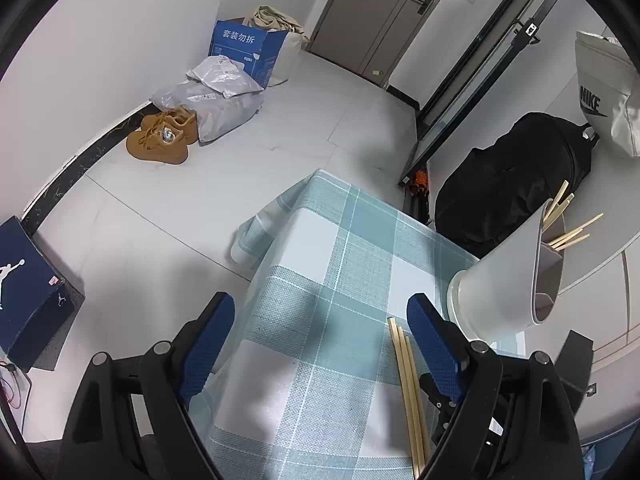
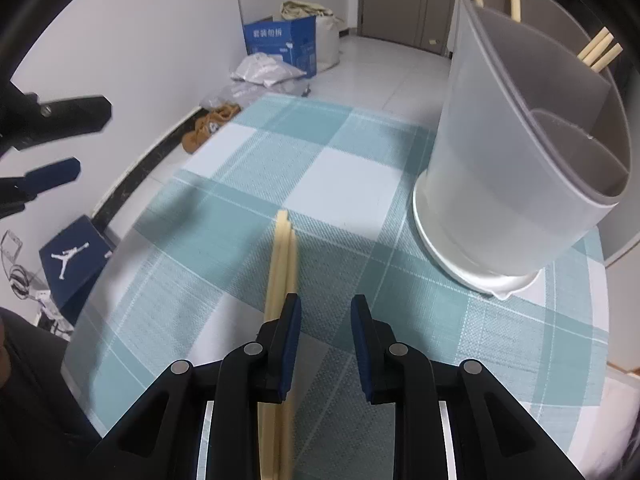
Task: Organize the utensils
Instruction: 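Lower both tools onto the chopstick pile and close the right tool on one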
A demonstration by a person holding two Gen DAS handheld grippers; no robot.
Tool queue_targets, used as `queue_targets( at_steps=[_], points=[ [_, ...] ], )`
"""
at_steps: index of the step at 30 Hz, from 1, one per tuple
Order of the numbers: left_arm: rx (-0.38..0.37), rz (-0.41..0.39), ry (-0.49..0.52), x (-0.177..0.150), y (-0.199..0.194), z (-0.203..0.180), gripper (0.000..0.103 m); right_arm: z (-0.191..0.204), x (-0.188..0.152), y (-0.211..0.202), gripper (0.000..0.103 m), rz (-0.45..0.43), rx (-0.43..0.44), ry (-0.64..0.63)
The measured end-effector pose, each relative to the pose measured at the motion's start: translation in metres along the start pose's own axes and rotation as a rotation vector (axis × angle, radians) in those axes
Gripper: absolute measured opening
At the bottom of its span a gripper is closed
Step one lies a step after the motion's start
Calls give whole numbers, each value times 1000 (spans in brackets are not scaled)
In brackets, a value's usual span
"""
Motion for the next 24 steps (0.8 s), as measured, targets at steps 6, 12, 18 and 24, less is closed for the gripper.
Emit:
queue_targets(
  at_steps=[6,12,18,24],
  points=[
    [-2,12,5,-2,1,-1,85,7,-3,1,24,9,2,-25],
    [12,16,-5,-1,1,3,85,10,4,8,24,35,-23,-44],
    [21,17,-37,-1,0,10,85,13,21,26,24,83,-39,-50],
    [12,21,-56,1,0,15,85,24,36,34,20,87,-43,-83]
  ],
)
Point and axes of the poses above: each gripper's, at about its wrist camera, not at the fingertips, and y roughly the way its jaws point, z to its left, x to its top, the point moved 3 cm from there along y, roughly the way its jaws point, and after that the axes turned 14 degrees about -x, right-handed, at the moved point
